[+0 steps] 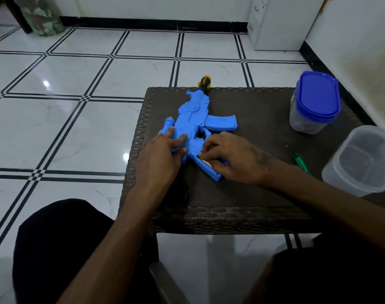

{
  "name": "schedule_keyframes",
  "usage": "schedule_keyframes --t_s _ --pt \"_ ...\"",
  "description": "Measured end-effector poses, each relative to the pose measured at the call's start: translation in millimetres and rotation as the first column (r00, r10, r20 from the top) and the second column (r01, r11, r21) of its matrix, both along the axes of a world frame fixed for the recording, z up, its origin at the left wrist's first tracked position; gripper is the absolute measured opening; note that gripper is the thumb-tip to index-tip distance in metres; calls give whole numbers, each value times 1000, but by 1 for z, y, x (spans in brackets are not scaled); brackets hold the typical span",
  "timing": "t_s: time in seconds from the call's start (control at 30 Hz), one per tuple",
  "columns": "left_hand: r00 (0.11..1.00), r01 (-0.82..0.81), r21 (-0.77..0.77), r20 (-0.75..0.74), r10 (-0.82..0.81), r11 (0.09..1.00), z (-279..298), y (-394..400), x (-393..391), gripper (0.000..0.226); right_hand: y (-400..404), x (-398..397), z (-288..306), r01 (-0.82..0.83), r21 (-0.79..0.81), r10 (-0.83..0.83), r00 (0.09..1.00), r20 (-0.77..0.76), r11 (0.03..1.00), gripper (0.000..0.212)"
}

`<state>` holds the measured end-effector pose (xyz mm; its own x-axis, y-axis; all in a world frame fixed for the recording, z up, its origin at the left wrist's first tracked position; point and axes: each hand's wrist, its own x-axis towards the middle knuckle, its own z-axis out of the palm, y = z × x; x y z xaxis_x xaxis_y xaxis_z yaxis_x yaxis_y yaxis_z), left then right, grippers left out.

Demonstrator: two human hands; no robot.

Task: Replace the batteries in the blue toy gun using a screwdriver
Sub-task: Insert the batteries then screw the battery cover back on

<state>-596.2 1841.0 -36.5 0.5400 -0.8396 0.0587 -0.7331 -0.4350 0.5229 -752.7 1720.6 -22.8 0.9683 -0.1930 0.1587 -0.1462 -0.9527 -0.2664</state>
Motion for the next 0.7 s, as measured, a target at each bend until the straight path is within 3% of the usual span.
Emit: schedule_keyframes --t_s 0.3,0.4,0.5,0.6,0.7 --pt "999 5 46 36 -7 999 4 -1 -3 41 5 -12 9 -34 -132 10 983 -182 991 27" --pt "999 14 23 33 -15 1000 2 0 -4 40 10 -28 9 166 -1 -166 986 35 986 29" --pt "999 10 16 48 -11 1000 0 2 -6 40 10 -55 7 372 208 -413 886 209 905 24" --pt "999 19 15 38 -19 1000 0 0 -9 43 3 -82 3 501 240 -542 827 149 831 19" --pt "999 22 42 42 -24 999 0 -1 -16 50 0 -98 -1 611 165 -620 785 2 774 23"
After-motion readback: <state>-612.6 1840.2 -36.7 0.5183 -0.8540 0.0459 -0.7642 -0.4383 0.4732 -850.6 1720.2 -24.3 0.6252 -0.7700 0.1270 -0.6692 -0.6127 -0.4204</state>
